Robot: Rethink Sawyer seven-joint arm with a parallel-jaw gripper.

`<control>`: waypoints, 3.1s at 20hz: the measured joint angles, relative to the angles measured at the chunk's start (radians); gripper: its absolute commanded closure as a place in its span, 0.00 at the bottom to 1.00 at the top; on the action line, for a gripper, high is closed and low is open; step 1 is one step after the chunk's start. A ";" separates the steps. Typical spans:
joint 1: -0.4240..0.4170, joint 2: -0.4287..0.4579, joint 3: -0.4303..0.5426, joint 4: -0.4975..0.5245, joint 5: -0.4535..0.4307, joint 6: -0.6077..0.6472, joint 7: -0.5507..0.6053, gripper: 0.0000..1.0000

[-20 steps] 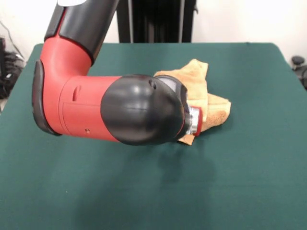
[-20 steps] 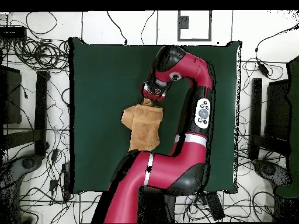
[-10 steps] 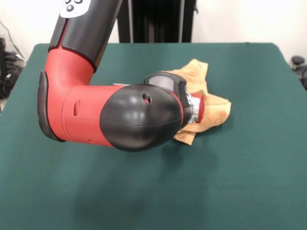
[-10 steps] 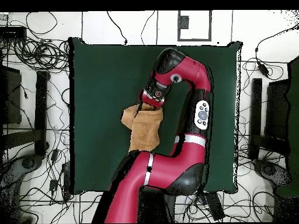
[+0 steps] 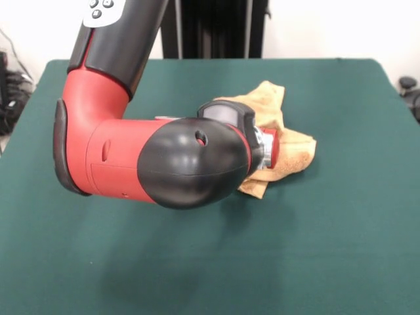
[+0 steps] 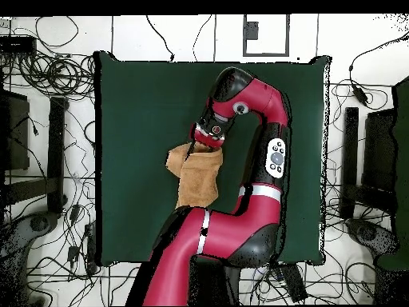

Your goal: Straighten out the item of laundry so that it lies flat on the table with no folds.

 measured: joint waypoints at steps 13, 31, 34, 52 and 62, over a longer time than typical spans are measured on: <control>-0.005 0.000 0.000 0.007 0.000 0.000 0.000 1.00; -0.079 -0.022 -0.128 -0.029 -0.073 0.101 0.000 1.00; -0.124 -0.023 -0.208 -0.073 -0.071 0.177 0.000 1.00; -0.195 0.045 -0.515 -0.174 0.185 0.156 0.000 1.00; -0.114 0.053 -0.458 -0.133 0.206 -0.186 0.000 0.00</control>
